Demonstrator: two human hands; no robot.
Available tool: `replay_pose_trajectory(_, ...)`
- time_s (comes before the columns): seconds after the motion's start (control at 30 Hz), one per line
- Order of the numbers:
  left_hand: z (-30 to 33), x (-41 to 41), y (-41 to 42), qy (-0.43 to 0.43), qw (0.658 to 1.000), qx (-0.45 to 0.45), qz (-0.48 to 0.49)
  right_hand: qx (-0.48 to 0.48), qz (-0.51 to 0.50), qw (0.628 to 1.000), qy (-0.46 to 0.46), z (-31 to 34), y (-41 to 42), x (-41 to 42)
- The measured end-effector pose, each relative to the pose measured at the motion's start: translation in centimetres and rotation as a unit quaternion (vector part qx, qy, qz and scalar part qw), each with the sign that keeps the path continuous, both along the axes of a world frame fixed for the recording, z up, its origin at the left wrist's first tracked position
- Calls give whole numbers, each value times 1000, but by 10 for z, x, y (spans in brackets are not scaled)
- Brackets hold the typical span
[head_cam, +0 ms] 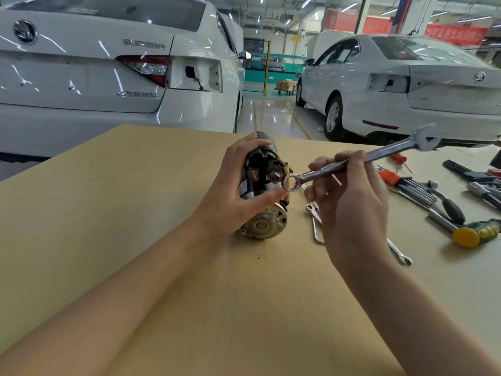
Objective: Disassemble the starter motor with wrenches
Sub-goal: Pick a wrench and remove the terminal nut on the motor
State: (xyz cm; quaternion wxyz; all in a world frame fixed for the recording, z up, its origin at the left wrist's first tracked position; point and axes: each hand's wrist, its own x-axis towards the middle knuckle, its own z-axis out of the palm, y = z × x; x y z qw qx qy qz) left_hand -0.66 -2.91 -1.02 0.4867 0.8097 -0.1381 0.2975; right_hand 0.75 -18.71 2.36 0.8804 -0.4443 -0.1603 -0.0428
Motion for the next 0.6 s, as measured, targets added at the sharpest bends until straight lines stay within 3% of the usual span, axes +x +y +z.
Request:
replay_pose_trajectory(0.1, 1, -2, 0, -1, 1000, 11, -3, 42, 50, 996, 67, 0, 1, 4)
replay_pose_trajectory(0.4, 2, -1, -1, -9, 1000, 3, 10, 69, 106, 986, 107, -4, 5, 7)
replay_pose_trajectory(0.5, 1, -1, -1, -12, 1000, 0, 8, 54, 92, 990, 87, -6, 5, 5)
replay_pose_trajectory(0.6, 1, 0, -1, -6, 1000, -3, 4, -6, 40, 999, 2, -7, 7, 2)
